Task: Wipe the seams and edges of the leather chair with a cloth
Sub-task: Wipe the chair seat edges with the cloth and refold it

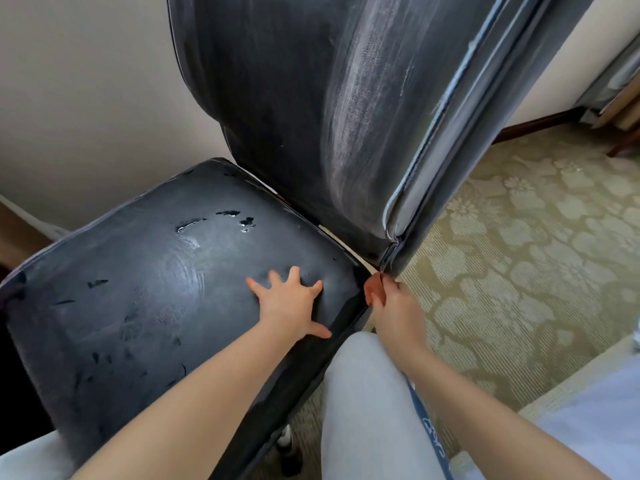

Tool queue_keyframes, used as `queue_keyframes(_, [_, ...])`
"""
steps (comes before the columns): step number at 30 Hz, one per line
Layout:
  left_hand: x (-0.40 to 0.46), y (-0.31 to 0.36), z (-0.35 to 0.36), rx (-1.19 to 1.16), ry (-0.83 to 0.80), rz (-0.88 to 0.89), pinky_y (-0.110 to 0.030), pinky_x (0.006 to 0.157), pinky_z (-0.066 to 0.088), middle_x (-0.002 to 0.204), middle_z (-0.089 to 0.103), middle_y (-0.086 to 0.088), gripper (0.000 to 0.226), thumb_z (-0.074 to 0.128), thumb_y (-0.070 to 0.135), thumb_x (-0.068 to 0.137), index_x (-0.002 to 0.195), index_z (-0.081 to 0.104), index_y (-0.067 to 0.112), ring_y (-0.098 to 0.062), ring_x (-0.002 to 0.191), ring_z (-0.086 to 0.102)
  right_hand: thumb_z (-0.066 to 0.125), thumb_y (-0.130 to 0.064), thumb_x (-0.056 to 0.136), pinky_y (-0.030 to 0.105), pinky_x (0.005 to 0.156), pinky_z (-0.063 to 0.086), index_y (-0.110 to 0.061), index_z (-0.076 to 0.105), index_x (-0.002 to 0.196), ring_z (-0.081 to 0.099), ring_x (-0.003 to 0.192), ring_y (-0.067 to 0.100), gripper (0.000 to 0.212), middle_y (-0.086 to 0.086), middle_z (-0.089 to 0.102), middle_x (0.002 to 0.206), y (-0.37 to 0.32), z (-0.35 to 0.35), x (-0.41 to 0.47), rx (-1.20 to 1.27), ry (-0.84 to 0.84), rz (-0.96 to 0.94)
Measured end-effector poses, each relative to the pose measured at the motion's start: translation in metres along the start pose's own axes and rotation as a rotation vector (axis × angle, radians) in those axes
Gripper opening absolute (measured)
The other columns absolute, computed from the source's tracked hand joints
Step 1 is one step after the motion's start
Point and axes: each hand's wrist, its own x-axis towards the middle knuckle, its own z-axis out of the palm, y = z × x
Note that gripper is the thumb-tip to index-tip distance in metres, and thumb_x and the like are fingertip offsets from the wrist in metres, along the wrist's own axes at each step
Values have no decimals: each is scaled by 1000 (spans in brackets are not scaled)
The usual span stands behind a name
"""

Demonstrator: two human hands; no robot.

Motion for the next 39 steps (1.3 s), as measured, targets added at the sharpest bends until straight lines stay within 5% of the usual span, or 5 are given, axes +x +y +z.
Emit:
queue_keyframes(7, [22,-7,2,-116,-42,-19,-77,98,10,157,-20,1,122,69,73,59,147,-10,41,-38,141,-22,77,-7,72,30,51,47,-10,69,92,63,62,31,21,13,65,74,-31,19,31,-214,47,-37])
queue_keyframes(20, [26,-9,5,-112,-45,-2,-77,99,13,157,-20,2,121,64,77,59,146,-13,42,-37,142,-19,77,-9,71,27,50,44,-13,69,88,61,64,30,20,10,64,72,-20,16,35,-284,38,-105])
queue_keyframes(26, [25,-13,4,-119,-65,12,-77,99,14,157,-19,4,121,64,77,59,147,-12,41,-36,142,-19,46,-17,97,33,82,43,-13,50,126,55,105,30,30,12,58,114,-43,10,46,-209,-32,-127])
queue_keyframes(33, [25,-15,3,-125,-60,29,-77,100,12,157,-18,3,121,64,77,60,147,-11,41,-36,142,-19,69,-6,79,33,55,44,0,65,100,60,68,36,22,20,63,78,-4,2,1,-106,11,-124])
queue_keyframes(39, [15,-10,8,-128,-29,-2,-70,106,14,159,-13,2,112,60,74,67,149,-8,38,-33,144,-13,44,-20,97,30,61,37,-9,58,110,60,87,31,21,13,64,97,-17,0,21,-145,-88,-6])
